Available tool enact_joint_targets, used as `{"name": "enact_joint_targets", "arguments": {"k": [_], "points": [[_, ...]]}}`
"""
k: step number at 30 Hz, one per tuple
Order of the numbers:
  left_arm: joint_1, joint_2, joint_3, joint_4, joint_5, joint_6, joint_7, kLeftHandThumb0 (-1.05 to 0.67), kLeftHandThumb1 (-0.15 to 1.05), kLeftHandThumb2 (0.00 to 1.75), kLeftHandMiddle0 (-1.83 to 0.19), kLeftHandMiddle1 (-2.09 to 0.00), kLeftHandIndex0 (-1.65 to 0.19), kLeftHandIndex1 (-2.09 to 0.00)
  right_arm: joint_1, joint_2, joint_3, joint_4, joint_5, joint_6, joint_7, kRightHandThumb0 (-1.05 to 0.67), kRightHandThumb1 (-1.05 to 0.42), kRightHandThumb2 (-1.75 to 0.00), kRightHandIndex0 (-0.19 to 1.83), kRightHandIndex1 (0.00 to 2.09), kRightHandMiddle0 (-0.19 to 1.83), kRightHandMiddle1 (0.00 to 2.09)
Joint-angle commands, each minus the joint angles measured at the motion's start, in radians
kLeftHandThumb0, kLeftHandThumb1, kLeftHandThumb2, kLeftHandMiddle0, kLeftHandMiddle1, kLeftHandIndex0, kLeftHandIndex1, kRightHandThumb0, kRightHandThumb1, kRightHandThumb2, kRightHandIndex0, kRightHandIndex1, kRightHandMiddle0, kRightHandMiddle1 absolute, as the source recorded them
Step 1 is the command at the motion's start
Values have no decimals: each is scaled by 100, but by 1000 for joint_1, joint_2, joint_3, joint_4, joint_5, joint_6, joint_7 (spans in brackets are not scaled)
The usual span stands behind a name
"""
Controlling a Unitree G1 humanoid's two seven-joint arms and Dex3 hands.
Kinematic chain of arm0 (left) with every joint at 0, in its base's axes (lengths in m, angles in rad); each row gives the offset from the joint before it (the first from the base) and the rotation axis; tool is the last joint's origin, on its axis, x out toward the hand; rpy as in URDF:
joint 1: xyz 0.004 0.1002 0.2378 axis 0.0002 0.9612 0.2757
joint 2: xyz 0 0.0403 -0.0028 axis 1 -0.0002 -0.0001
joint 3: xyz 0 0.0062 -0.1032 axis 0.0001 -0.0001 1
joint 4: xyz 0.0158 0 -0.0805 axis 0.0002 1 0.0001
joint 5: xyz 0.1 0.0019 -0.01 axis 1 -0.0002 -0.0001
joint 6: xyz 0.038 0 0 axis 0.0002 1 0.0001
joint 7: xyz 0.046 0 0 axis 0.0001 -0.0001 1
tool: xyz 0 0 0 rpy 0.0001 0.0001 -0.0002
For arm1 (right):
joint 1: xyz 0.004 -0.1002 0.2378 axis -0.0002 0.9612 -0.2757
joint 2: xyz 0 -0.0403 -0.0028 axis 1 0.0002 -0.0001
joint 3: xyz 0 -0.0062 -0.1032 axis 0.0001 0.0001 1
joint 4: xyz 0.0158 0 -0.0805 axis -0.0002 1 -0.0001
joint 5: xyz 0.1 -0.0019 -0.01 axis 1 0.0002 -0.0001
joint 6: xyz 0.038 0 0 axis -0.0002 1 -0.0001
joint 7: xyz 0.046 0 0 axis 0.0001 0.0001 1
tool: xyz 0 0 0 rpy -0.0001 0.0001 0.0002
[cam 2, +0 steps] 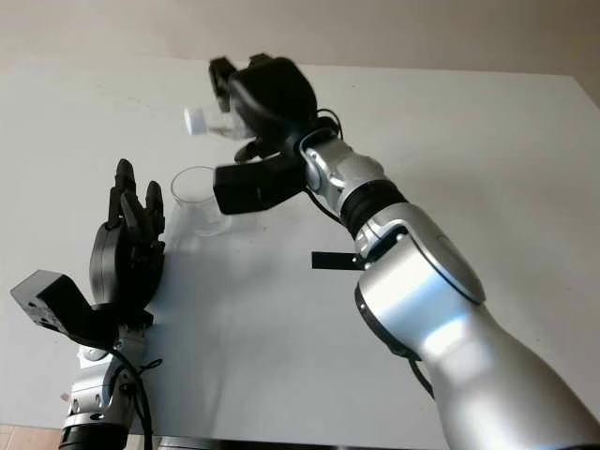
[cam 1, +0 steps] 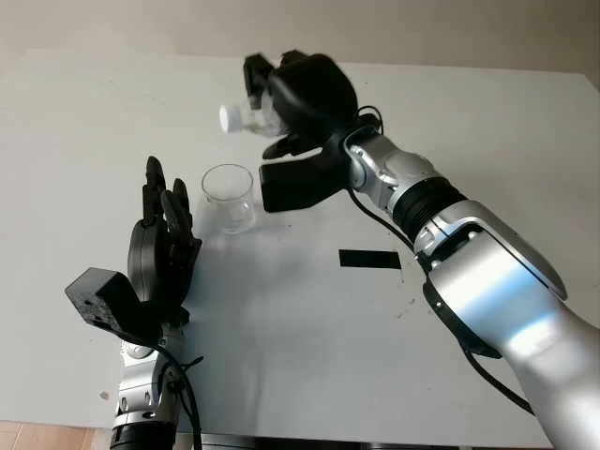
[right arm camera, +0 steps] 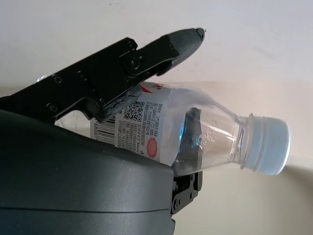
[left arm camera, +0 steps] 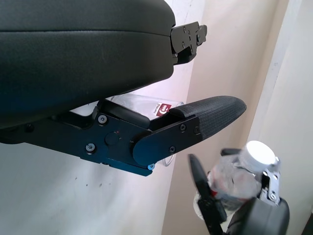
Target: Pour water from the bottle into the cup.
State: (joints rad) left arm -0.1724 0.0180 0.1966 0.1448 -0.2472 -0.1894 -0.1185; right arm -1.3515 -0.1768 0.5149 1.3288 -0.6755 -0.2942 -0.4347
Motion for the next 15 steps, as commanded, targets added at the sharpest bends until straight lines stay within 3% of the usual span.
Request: {"name": "enact_joint_targets", "arguments": {"k": [1,4,10,15], "points": [[20,5,2,13,-2,-2,-6,-77,105,79,10,-5,17,-5,26,-19,-73,-27,71,-12,35,-18,-97,-33,113,209,94,209],[22,8,6,13,-3,0,-8,-77,105,78,10,-6,17,-5,73,-28,-191,-57,204,-30,116,-18,-94,-33,123,209,113,209],[24,10,5,12,-11,8,-18,-77,105,79,11,-5,18,-5,193,-42,-375,-179,432,19,319,-20,-98,-28,122,209,128,209],[28,23,9,2,0,13,-12,-78,105,79,10,-6,17,-6,377,-67,-481,-487,594,177,512,-18,-104,-21,128,209,129,209]]}}
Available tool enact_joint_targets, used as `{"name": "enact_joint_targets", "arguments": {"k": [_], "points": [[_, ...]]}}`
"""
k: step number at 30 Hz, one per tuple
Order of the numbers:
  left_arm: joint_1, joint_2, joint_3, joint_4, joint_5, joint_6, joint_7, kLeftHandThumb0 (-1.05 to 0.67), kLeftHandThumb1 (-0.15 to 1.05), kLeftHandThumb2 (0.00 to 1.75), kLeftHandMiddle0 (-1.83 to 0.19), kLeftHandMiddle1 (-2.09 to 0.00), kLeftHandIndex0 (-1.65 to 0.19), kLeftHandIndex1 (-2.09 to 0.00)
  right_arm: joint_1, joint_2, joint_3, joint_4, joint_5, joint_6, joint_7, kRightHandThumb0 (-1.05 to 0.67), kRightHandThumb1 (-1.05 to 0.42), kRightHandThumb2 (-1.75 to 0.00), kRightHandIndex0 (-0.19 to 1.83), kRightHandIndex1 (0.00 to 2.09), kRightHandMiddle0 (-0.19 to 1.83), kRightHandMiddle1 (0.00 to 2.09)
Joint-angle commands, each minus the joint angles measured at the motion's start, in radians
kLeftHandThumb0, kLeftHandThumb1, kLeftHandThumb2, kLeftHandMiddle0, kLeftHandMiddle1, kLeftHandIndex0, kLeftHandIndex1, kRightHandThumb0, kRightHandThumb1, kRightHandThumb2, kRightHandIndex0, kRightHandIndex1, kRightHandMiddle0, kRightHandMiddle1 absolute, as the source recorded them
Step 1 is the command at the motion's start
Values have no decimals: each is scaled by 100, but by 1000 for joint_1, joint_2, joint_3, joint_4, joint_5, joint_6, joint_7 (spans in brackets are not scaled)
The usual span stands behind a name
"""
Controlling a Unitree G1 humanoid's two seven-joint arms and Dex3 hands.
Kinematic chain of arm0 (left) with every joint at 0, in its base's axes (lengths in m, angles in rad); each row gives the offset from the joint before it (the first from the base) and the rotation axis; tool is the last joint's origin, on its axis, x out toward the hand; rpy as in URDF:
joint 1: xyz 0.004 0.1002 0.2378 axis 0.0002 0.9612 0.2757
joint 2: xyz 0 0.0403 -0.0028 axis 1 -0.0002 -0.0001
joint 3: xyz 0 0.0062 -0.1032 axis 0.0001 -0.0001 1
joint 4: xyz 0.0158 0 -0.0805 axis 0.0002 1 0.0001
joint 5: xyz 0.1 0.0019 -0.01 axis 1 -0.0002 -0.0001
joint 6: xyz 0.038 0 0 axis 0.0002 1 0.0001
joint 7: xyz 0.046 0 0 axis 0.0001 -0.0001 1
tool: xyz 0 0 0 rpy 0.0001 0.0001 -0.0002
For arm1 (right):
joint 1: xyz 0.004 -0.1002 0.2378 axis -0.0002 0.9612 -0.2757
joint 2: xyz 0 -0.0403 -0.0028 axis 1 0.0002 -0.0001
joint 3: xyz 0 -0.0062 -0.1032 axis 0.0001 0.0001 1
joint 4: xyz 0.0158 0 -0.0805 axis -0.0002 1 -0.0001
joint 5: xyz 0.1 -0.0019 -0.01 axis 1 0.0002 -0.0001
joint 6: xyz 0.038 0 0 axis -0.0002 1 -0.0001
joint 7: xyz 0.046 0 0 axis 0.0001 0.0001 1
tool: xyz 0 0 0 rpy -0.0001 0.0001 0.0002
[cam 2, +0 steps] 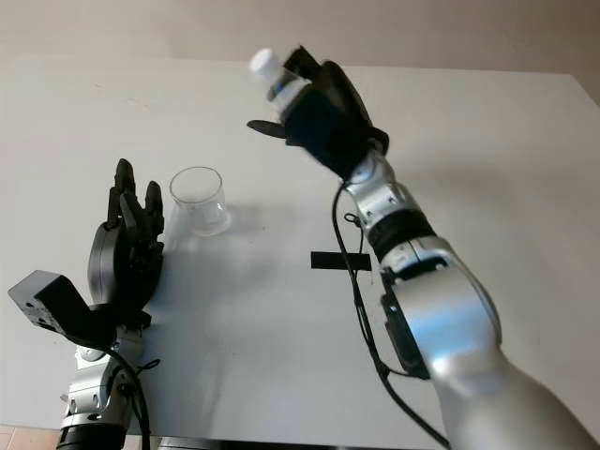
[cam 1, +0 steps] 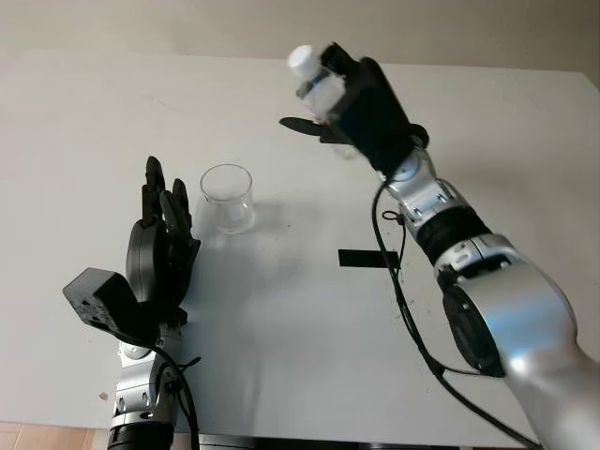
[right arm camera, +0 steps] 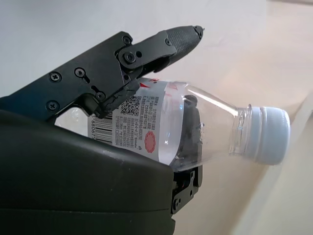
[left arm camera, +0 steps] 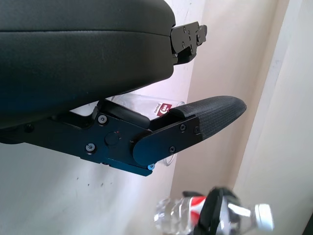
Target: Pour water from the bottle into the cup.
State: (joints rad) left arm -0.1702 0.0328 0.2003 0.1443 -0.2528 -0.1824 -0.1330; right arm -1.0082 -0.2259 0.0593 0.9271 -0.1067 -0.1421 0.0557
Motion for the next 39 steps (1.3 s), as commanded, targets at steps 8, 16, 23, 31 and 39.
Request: {"name": "enact_joint_targets", "arguments": {"k": [8,16,23,31,39], "points": [[27,28,11,-2,-6,18,-10,-78,105,76,8,-6,16,-6,337,-44,-137,-633,239,445,197,-19,-105,-24,120,209,71,209],[35,34,14,-25,-2,41,-6,-79,105,76,7,-6,15,-6,484,-35,-160,-812,292,541,220,-24,-105,-23,119,209,64,209],[46,32,12,-44,1,56,-5,-79,105,76,7,-5,15,-6,541,-13,-149,-852,298,534,231,-26,-105,-26,122,209,69,209],[48,31,12,-43,6,55,-3,-79,105,75,7,-5,15,-6,567,-4,-112,-864,251,485,213,-26,-105,-26,114,209,78,209],[61,39,12,-60,6,71,-8,-79,105,76,7,-5,16,-6,565,4,-99,-865,233,481,200,-26,-105,-25,115,209,80,209]]}}
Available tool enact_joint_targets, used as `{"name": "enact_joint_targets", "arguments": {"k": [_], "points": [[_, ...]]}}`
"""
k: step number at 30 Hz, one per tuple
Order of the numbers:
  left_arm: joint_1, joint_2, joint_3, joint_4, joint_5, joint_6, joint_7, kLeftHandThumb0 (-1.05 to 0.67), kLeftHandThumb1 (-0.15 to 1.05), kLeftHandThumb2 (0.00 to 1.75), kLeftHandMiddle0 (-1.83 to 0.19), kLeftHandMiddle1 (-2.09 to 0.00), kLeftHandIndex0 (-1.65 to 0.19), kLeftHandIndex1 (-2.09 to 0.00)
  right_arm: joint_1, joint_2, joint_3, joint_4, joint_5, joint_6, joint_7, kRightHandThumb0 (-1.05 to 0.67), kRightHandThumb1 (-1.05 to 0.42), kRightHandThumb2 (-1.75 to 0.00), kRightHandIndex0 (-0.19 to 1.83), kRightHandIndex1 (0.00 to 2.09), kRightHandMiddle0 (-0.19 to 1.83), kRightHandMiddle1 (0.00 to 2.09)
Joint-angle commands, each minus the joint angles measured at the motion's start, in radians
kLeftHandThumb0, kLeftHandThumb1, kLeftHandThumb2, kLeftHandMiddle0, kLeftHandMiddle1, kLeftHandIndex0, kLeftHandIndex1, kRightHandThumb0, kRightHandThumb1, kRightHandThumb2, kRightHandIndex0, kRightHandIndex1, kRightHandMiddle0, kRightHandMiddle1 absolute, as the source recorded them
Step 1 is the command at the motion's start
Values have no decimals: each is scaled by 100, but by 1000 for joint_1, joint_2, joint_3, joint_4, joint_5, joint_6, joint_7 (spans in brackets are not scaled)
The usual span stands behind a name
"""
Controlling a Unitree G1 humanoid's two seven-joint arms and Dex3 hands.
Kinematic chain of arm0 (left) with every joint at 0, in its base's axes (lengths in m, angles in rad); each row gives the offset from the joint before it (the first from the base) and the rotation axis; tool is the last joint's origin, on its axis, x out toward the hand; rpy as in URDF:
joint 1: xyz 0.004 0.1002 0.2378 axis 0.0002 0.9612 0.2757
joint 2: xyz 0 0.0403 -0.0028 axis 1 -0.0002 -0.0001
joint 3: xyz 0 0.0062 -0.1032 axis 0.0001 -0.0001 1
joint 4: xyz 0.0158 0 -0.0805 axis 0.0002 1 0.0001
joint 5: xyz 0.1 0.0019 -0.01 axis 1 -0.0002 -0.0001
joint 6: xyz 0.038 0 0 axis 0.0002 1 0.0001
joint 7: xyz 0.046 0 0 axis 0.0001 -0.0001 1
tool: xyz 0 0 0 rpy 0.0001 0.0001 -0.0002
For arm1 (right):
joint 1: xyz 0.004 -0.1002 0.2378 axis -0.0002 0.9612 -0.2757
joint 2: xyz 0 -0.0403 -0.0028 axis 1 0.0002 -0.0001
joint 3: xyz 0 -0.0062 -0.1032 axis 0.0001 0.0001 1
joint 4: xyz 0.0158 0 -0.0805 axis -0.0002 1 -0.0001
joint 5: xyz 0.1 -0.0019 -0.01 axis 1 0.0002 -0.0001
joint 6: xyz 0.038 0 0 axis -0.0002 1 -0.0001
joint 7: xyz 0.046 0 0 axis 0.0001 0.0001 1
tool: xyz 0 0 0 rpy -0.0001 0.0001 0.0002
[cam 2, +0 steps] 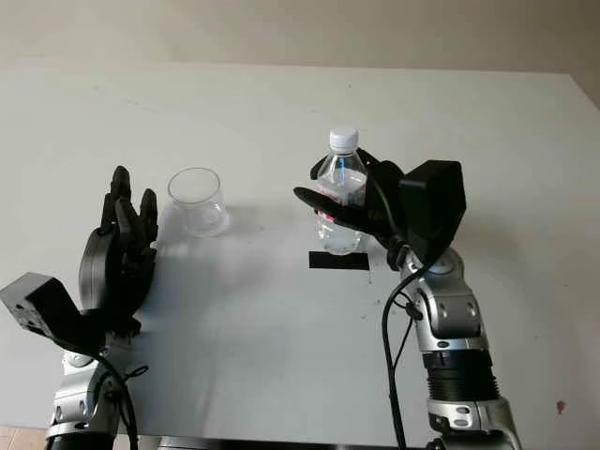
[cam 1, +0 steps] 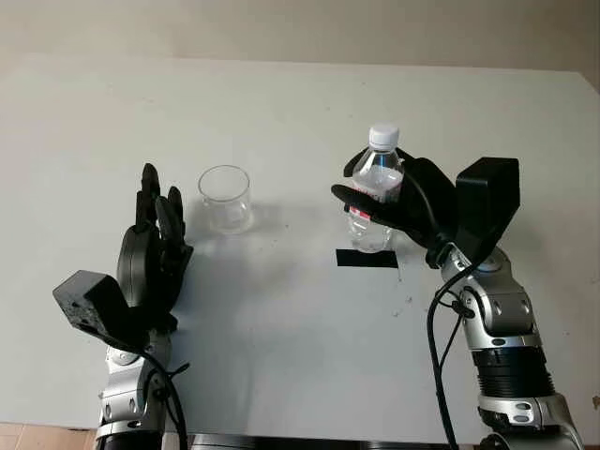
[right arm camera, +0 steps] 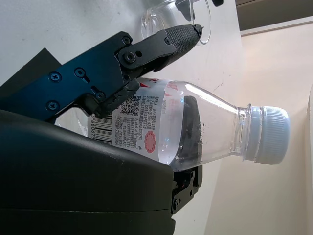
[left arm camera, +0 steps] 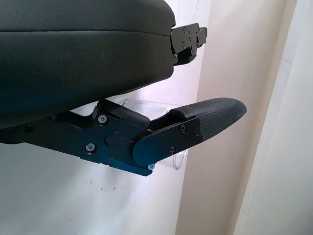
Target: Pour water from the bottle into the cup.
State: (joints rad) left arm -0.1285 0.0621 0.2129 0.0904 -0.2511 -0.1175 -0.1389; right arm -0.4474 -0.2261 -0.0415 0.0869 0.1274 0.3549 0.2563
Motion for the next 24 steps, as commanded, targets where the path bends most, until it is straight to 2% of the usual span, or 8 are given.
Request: {"name": "enact_joint_targets", "arguments": {"k": [1,17,24], "points": [[19,10,-1,-6,4,7,-3,-79,105,76,7,-5,16,-5,5,5,2,-25,-1,-17,0,-26,-105,-25,116,209,81,209],[14,15,2,-2,-4,10,-5,-80,105,75,6,-5,15,-6,29,26,-4,-27,-1,-23,-23,-25,-105,-25,119,209,84,209],[-4,17,3,8,-16,9,-18,-78,105,75,7,-5,15,-5,50,23,1,-17,-10,-73,-21,-26,-105,-26,116,209,84,209]]}}
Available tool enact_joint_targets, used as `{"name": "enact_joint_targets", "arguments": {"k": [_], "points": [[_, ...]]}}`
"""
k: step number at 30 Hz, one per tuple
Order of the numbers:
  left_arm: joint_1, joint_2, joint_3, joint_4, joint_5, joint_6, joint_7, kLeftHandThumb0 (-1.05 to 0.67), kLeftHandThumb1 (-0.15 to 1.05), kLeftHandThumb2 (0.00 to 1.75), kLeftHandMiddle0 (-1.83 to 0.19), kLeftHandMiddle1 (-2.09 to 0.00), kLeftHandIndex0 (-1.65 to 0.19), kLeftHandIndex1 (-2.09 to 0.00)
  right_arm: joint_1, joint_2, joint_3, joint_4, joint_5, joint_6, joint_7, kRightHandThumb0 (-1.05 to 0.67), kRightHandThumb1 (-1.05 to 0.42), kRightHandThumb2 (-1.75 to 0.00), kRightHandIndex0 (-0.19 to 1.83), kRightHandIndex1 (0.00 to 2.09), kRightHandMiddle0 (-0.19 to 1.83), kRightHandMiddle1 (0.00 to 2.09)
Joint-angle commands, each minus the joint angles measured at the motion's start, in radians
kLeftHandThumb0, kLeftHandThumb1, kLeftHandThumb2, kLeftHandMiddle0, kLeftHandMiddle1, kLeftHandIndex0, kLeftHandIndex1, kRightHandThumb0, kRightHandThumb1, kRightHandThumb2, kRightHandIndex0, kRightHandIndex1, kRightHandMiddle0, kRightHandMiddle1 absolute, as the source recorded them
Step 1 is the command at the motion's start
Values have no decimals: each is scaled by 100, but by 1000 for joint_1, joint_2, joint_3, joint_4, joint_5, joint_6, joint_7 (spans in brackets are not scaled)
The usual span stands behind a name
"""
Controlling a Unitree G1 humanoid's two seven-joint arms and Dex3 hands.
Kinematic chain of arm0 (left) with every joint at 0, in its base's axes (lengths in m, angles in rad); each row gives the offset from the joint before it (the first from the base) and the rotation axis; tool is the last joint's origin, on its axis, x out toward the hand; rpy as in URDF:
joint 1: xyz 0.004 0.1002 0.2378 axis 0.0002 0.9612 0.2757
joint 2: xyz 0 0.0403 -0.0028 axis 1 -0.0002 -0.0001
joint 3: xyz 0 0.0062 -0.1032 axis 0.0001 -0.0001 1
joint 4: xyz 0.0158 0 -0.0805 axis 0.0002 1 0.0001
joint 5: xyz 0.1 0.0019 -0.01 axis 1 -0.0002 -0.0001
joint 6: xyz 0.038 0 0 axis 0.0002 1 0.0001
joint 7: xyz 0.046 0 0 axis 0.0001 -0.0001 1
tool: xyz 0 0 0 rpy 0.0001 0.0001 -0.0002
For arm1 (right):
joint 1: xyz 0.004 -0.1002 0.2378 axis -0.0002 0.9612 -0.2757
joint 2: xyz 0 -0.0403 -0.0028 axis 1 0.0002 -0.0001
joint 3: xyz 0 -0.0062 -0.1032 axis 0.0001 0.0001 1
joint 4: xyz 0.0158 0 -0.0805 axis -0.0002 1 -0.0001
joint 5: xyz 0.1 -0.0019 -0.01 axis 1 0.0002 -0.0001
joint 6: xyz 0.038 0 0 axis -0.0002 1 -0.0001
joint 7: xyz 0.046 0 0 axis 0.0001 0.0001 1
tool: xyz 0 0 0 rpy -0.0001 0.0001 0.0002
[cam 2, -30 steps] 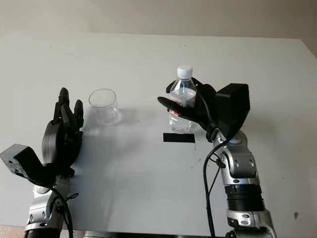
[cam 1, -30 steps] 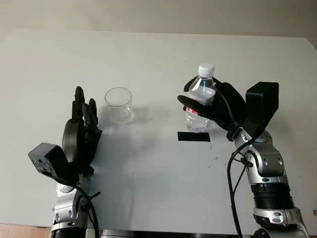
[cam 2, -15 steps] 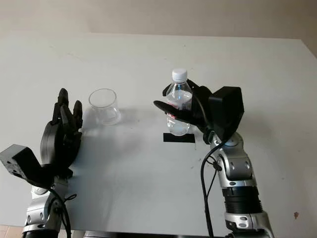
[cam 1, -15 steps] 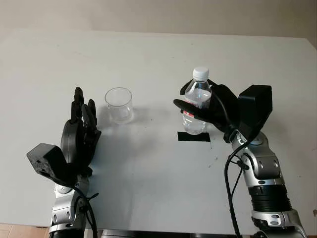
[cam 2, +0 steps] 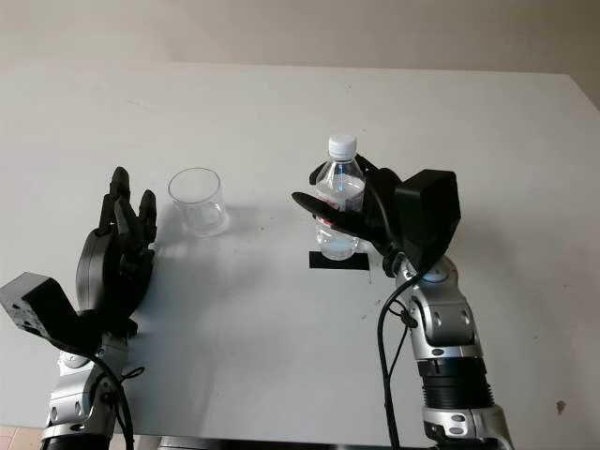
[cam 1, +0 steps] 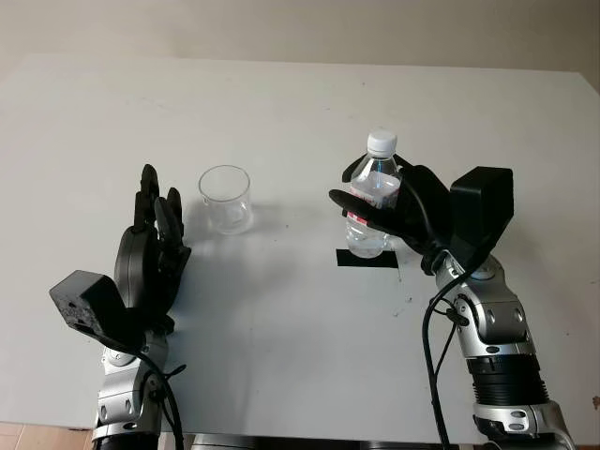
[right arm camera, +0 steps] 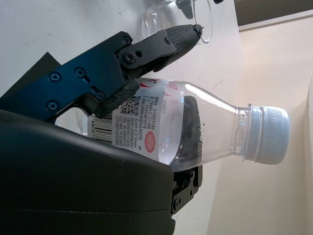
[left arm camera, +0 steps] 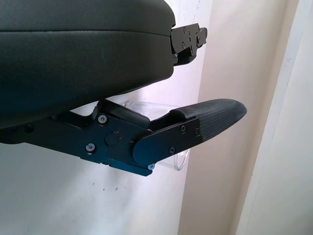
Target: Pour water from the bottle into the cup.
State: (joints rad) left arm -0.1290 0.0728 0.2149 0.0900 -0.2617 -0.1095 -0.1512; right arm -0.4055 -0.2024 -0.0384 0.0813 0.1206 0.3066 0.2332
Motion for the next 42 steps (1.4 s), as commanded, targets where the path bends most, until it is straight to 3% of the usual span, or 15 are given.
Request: {"name": "enact_joint_targets", "arguments": {"k": [1,10,14,25,29,38,40,42], "points": [[-5,7,1,9,-5,1,-8,-78,105,75,8,-5,16,-5,14,-4,2,-6,-11,-48,5,-26,-105,-26,114,209,83,209],[-15,4,4,3,-14,20,-6,-79,105,75,8,-5,15,-6,67,-3,28,37,-84,-226,-3,-25,-105,-22,100,209,70,209],[-12,8,6,-2,-14,24,-8,-79,105,75,8,-5,15,-6,86,-9,48,68,-127,-306,-8,-31,-105,-12,56,209,47,209],[-5,17,15,-5,-25,28,-19,-78,105,75,8,-5,15,-5,118,4,60,142,-150,-415,-11,-44,-100,-5,23,209,14,209],[-6,21,17,-4,-28,30,-19,-78,105,75,7,-5,15,-6,133,16,53,139,-128,-410,-10,-53,-98,-5,-9,209,-9,209],[-4,33,24,-10,-32,40,-31,-78,105,76,8,-5,15,-6,166,33,45,94,-102,-344,-32,-64,-94,-5,-19,117,-19,115],[-3,33,27,-12,-34,42,-31,-79,105,75,8,-5,15,-6,171,35,41,90,-96,-346,-36,-66,-94,-5,-19,83,-19,90],[-3,34,28,-12,-36,43,-33,-79,105,75,8,-5,14,-6,173,30,38,92,-92,-357,-30,-70,-93,-5,-15,34,-17,46]]}}
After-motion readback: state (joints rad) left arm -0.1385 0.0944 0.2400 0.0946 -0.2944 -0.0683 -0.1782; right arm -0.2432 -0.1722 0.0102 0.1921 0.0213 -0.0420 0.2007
